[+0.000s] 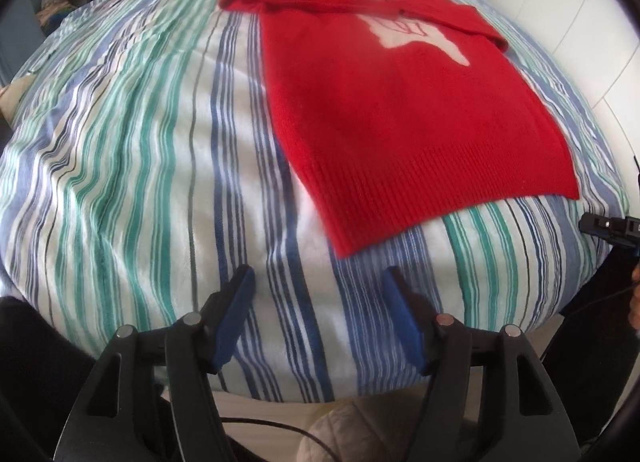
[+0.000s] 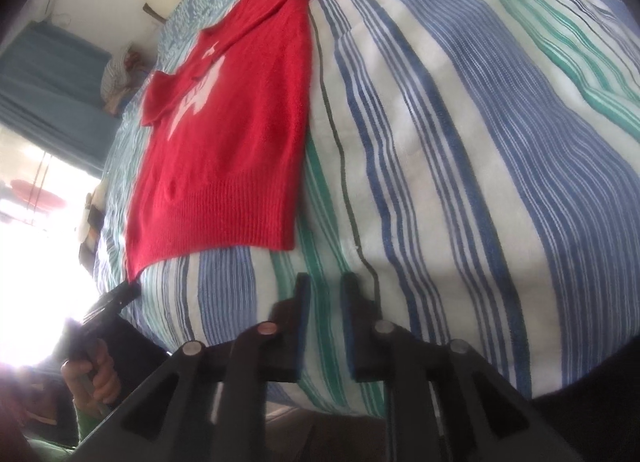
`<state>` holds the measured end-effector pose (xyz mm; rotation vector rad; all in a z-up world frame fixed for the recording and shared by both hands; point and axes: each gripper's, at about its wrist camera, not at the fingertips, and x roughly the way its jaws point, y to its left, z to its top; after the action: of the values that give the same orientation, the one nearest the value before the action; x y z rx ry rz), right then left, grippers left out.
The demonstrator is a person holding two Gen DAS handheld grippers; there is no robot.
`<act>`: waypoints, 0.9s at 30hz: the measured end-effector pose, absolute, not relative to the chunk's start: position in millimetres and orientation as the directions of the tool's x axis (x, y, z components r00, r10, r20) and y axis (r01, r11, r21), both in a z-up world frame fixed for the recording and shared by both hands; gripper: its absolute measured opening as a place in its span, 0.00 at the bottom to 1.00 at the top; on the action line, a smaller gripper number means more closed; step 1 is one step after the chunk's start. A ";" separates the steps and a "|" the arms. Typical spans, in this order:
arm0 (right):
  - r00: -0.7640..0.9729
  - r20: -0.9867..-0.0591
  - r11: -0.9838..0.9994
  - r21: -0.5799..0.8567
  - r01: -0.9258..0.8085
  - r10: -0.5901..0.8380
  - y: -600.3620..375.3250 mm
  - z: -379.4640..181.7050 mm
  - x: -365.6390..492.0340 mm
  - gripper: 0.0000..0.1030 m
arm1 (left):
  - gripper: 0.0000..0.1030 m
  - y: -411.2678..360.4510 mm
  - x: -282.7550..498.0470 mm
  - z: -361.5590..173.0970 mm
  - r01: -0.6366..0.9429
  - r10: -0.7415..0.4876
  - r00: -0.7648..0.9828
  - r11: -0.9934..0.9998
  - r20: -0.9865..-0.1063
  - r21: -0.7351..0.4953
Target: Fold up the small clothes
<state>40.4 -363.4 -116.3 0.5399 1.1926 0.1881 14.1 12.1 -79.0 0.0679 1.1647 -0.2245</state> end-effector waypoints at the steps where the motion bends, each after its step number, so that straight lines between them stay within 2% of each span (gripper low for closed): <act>1: 0.365 -0.835 0.860 0.489 0.146 0.413 -363.8 -114.5 38.7 0.29 | 0.67 12.1 10.6 -77.6 0.215 -0.126 0.374 0.976 -0.919 -0.046; 3: 0.360 -0.844 0.867 0.474 0.155 0.397 -365.5 -108.4 35.7 0.46 | 0.68 15.8 5.0 -73.1 0.213 -0.112 0.375 0.977 -0.920 -0.032; 5: 0.366 -0.858 0.884 0.439 0.159 0.360 -368.0 -99.6 32.8 0.50 | 0.68 23.9 2.9 -65.5 0.192 -0.109 0.386 0.981 -0.916 -0.036; 9: 0.415 -0.879 0.937 0.320 0.143 0.237 -371.6 -75.5 31.2 0.52 | 0.73 48.3 10.3 -41.3 0.109 -0.101 0.463 0.992 -0.881 -0.057; 12: 0.462 -0.874 0.965 0.229 0.124 0.149 -373.6 -58.9 38.3 0.52 | 0.82 68.9 26.6 -22.6 0.011 -0.065 0.561 0.997 -0.825 -0.071; 14: 0.485 -0.872 0.988 0.128 0.086 0.071 -371.2 -45.0 51.4 0.52 | 0.84 82.4 38.4 -14.3 -0.055 -0.042 0.623 0.994 -0.781 -0.098; 19: 0.660 -0.745 0.977 -0.197 -0.079 -0.097 -349.9 10.6 102.2 0.52 | 0.84 94.8 59.0 -23.0 -0.180 0.084 0.722 0.981 -0.687 -0.069; 22: 0.711 -0.701 0.941 -0.276 -0.195 -0.058 -327.8 26.4 147.2 0.52 | 0.84 95.0 55.1 -38.4 -0.204 0.133 0.747 0.978 -0.651 -0.034; 27: 0.628 -0.762 0.873 -0.191 -0.450 0.157 -270.1 3.8 236.6 0.51 | 0.84 94.2 57.5 -47.0 -0.203 0.163 0.729 0.979 -0.665 0.018</act>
<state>236.6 -270.1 3.8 -0.3851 0.8235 0.3573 57.5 94.2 -47.0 -0.0579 0.7270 0.2021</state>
